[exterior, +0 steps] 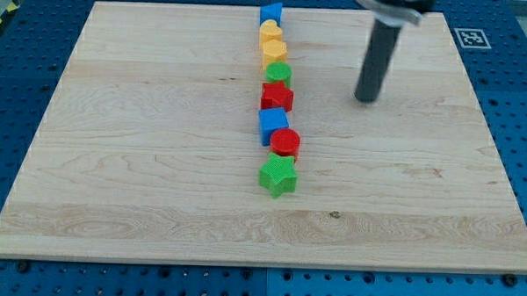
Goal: Separate the red circle and green star
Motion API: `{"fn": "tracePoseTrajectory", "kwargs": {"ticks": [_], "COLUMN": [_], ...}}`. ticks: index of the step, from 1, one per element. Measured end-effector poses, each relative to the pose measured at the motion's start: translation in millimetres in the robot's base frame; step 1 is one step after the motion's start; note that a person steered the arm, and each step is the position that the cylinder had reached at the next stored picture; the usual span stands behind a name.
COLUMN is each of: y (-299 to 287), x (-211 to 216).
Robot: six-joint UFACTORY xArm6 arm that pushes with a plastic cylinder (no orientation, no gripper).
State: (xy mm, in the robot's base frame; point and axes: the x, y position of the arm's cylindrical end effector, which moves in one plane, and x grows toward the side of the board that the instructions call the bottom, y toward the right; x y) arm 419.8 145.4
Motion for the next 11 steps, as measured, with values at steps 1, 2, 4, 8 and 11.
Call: {"fn": "tracePoseTrajectory", "kwargs": {"ticks": [1,2,4,8,11], "y": [5,5,-67,-169,-88], "x": [71,122,164,74,80]}}
